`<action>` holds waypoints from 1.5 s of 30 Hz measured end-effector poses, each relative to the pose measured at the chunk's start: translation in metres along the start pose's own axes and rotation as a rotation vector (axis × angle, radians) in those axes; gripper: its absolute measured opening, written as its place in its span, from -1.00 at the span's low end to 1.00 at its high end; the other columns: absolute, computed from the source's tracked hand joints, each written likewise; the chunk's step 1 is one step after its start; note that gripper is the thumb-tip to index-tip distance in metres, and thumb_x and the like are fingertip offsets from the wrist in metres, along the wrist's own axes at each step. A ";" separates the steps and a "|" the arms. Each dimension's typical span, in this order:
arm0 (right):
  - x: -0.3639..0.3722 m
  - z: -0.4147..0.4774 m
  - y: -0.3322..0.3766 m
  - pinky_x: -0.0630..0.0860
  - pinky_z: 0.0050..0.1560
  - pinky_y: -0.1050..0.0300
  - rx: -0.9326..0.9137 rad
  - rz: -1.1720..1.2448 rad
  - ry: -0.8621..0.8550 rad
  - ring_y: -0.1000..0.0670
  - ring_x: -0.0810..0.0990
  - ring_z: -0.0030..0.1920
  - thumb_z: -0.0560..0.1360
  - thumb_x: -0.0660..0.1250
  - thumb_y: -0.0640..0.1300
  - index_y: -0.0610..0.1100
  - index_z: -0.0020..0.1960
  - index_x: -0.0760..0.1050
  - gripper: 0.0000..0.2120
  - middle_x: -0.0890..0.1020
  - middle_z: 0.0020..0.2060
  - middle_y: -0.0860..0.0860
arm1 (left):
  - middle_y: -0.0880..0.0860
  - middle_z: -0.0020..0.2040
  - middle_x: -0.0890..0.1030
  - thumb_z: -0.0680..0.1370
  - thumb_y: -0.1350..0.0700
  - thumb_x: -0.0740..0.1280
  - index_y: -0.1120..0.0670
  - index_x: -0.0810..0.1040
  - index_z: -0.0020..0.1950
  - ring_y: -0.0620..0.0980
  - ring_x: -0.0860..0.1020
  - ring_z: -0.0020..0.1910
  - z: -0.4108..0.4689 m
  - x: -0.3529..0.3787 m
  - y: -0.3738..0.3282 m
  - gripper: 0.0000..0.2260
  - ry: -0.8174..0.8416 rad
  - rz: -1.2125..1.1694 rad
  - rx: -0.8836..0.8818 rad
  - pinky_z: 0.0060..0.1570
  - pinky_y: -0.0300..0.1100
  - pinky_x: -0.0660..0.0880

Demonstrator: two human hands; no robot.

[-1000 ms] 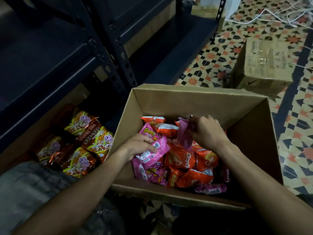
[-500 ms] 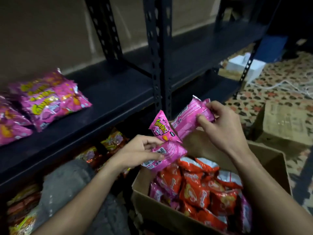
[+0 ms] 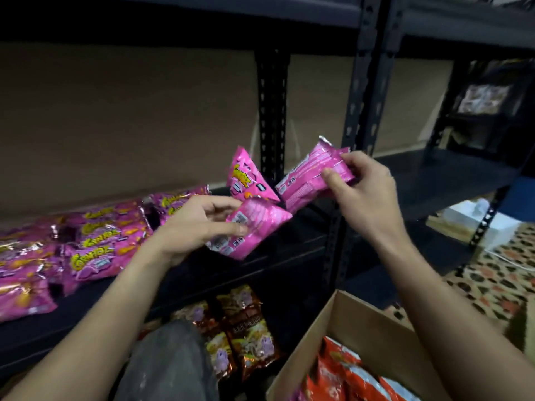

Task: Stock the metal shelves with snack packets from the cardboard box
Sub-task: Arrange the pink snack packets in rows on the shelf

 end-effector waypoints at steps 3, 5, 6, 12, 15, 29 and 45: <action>0.033 0.007 -0.009 0.55 0.00 0.02 0.027 -0.060 0.018 0.11 0.63 -0.21 0.52 0.40 -0.08 -0.06 0.00 0.60 -0.91 0.67 -0.21 0.13 | -0.02 -0.28 0.65 0.31 0.37 0.50 0.13 0.71 -0.12 -0.18 0.56 -0.38 0.006 -0.029 -0.009 -0.78 -0.083 -0.051 0.008 -0.37 -0.39 0.45; 0.056 0.006 -0.023 0.55 0.03 -0.01 0.055 -0.089 0.029 0.04 0.63 -0.16 0.53 0.38 -0.10 -0.06 0.01 0.59 -0.92 0.67 -0.18 0.09 | 0.03 -0.29 0.63 0.34 0.37 0.48 0.18 0.67 -0.11 -0.13 0.54 -0.39 0.009 -0.045 -0.009 -0.82 -0.127 -0.081 -0.008 -0.39 -0.34 0.44; 0.066 0.005 -0.032 0.55 0.06 -0.04 0.075 -0.098 0.035 0.01 0.64 -0.12 0.53 0.37 -0.10 -0.06 0.04 0.58 -0.90 0.68 -0.15 0.06 | 0.08 -0.24 0.64 0.33 0.34 0.50 0.20 0.67 -0.07 -0.08 0.55 -0.34 0.012 -0.053 -0.008 -0.80 -0.143 -0.092 -0.020 -0.35 -0.29 0.45; 0.096 -0.006 -0.071 0.53 0.05 -0.02 0.212 -0.108 0.084 -0.04 0.63 -0.03 0.57 0.32 -0.08 -0.06 0.07 0.48 -0.89 0.65 -0.08 0.00 | 0.11 -0.11 0.69 0.42 0.29 0.43 0.23 0.62 0.15 -0.07 0.63 -0.26 0.024 -0.076 0.007 -0.71 -0.234 -0.242 -0.116 -0.26 -0.27 0.57; 0.105 -0.007 -0.078 0.52 -0.05 0.00 0.254 -0.130 0.182 -0.07 0.64 -0.10 0.55 0.32 -0.13 0.00 0.11 0.31 -0.78 0.65 -0.10 -0.03 | 0.14 -0.04 0.70 0.34 0.22 0.47 0.20 0.61 0.17 -0.01 0.66 -0.17 0.033 -0.079 0.015 -0.60 -0.285 -0.314 -0.173 -0.19 -0.20 0.61; 0.099 0.042 -0.052 0.38 0.01 0.19 0.282 -0.333 0.422 -0.01 0.54 0.05 0.52 0.41 0.05 -0.09 0.25 0.50 -0.63 0.61 0.09 -0.03 | 0.11 -0.04 0.71 0.45 0.25 0.44 0.14 0.63 0.14 -0.02 0.66 -0.16 0.085 -0.061 0.025 -0.74 -0.205 -0.281 -0.241 -0.20 -0.25 0.60; 0.164 0.098 -0.044 0.60 -0.30 0.11 0.566 0.380 0.468 -0.08 0.70 -0.29 0.42 0.47 0.18 -0.26 0.17 0.51 -0.43 0.73 -0.15 -0.16 | -0.05 0.15 0.55 0.39 0.17 0.55 0.02 0.67 0.12 -0.14 0.57 0.07 0.149 -0.063 0.001 -0.68 -0.309 0.559 0.092 0.04 -0.53 0.38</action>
Point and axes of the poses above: each hand's wrist, its own z-axis towards the middle knuckle, its own x-axis out of the palm, y = z × x, the point moved 7 cm from there along z, towards the middle knuckle
